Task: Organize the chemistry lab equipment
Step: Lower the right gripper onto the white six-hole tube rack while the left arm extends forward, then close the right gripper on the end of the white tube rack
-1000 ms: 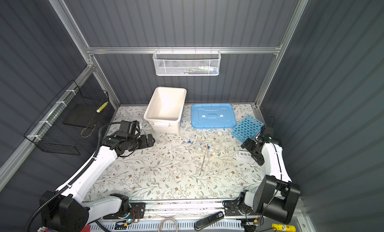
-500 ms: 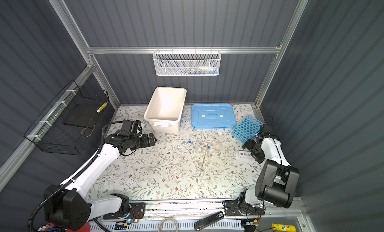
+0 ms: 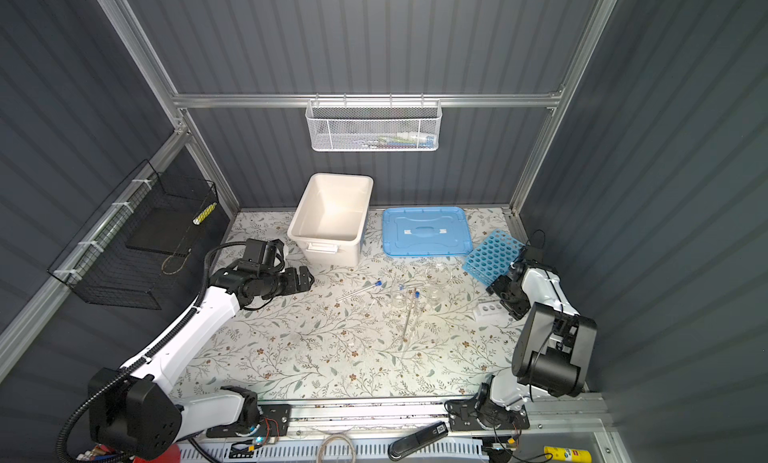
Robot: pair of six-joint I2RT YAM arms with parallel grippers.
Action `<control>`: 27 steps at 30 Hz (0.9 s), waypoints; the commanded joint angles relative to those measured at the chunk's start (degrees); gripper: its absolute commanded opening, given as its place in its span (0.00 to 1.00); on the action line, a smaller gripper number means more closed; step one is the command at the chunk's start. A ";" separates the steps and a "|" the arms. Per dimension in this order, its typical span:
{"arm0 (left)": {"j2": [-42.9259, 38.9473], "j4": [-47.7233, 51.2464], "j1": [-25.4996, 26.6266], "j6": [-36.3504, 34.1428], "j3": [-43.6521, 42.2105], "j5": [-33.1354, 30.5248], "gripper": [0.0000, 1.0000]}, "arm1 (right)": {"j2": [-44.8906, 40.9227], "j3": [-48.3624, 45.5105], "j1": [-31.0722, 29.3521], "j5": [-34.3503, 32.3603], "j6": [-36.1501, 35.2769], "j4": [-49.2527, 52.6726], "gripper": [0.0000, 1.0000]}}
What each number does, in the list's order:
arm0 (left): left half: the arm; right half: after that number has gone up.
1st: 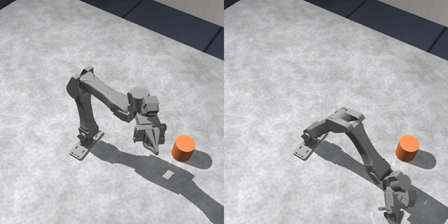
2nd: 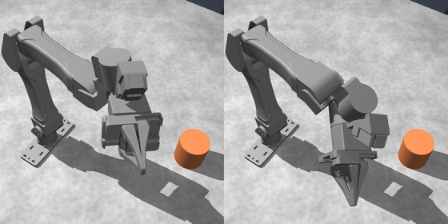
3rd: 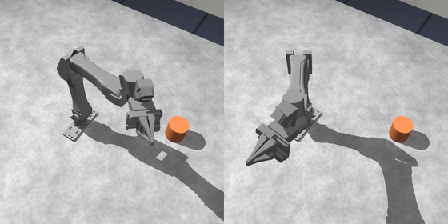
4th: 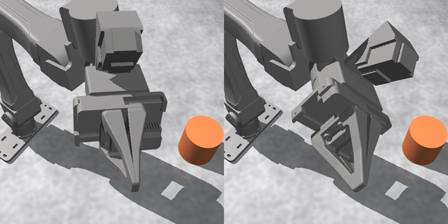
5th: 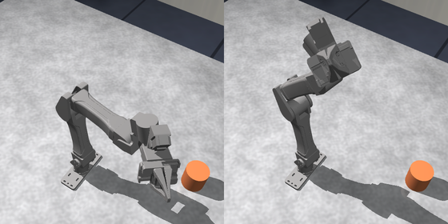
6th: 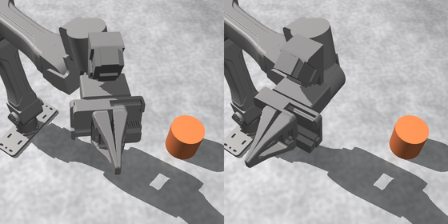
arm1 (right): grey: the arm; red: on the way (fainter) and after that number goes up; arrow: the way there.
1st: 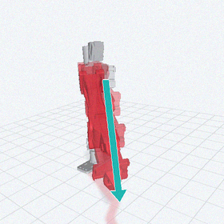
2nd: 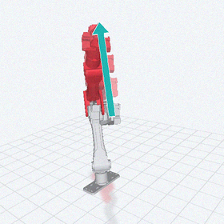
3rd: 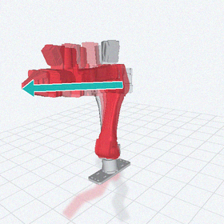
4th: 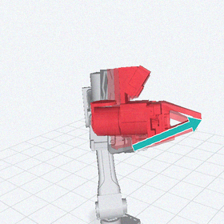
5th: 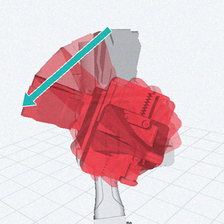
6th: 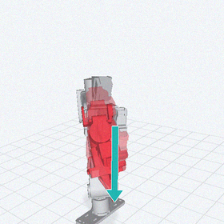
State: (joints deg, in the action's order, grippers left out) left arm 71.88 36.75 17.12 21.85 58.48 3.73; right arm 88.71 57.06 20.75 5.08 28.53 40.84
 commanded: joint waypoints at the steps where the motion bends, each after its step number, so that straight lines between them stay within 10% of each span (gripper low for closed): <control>1: -0.71 -0.23 0.10 -1.58 -0.49 1.11 1.00 | 1.41 1.56 -0.08 -0.51 0.39 0.24 0.75; 27: -2.86 -0.80 0.10 -3.08 -1.72 1.37 1.00 | 0.94 -6.49 -3.04 -0.60 1.44 -2.13 0.33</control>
State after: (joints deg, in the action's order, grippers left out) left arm 70.63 35.77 17.12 19.92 57.47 4.36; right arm 90.80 52.29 18.15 4.21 29.63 37.63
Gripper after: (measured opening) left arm 0.997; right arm 0.397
